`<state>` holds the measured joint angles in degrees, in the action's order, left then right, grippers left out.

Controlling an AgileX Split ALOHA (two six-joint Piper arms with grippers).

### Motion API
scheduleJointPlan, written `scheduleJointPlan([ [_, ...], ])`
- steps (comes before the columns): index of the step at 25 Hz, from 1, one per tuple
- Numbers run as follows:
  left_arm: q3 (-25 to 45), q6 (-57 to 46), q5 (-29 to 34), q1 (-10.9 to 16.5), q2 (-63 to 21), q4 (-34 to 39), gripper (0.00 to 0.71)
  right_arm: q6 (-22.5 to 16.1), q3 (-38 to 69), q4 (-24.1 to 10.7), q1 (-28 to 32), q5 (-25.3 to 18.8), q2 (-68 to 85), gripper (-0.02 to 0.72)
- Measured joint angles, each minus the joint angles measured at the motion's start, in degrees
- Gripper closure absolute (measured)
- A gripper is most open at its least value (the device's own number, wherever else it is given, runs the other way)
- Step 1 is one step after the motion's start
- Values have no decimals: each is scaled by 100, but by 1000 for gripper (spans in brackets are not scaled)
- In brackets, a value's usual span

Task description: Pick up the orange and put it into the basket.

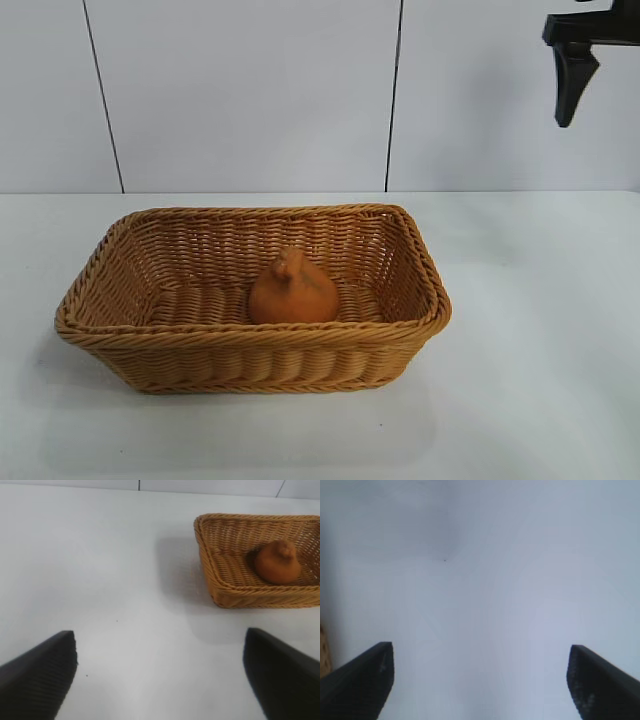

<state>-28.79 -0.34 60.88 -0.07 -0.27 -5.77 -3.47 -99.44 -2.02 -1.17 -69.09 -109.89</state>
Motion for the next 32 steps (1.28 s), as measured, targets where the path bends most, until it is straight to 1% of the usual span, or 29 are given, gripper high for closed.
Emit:
scheduleJointPlan([
  [4,0,0,0,0,0,0,67,110,57,143,91,-21,21,63],
  [5,0,0,0,0,0,0,67,129,131,202,91,-21,66,63],
  [7,0,0,0,0,0,0,67,194,432,202,91,-16,197,63],
  [15,0,0,0,0,0,0,67,298,2378,294,91,-56,1470,63],
  [20,0,0,0,0,0,0,67,347,3542,539,91,-76,2554,63],
  [24,0,0,0,0,0,0,67,347,4350,598,91,-76,3532,63],
  [27,0,0,0,0,0,0,67,496,4925,604,91,-70,4307,63],
  [32,0,0,0,0,0,0,67,765,6004,604,91,441,5789,63],
])
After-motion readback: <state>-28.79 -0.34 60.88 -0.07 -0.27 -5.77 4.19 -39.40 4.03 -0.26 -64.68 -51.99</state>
